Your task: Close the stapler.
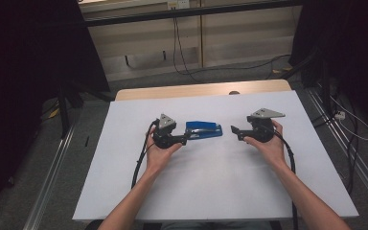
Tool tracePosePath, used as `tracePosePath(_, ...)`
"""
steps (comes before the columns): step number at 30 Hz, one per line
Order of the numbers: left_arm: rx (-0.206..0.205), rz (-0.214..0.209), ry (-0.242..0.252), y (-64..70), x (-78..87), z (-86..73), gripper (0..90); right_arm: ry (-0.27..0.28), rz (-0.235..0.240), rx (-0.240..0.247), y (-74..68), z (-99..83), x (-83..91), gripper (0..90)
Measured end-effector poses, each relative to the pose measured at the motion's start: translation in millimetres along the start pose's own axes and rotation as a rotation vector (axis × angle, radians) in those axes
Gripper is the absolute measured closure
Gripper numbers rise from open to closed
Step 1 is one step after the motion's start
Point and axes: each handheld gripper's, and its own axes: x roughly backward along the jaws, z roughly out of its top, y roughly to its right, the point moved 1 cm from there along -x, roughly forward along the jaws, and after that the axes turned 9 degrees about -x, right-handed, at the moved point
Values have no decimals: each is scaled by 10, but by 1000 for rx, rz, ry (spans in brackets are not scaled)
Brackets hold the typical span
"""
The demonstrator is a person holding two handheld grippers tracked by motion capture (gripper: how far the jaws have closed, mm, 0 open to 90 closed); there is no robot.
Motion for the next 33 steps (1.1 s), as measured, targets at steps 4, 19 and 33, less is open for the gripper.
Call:
tracePosePath(4,-9,27,-20,-3,7,-25,110,9,-8,-10,-4,2,4,91)
tracePosePath(19,-11,8,50,-53,320,-26,32,66,-23,2,-66,12,168,39)
tracePosePath(33,-23,58,58,-37,609,-116,40,84,-65,12,-177,-58,363,36)
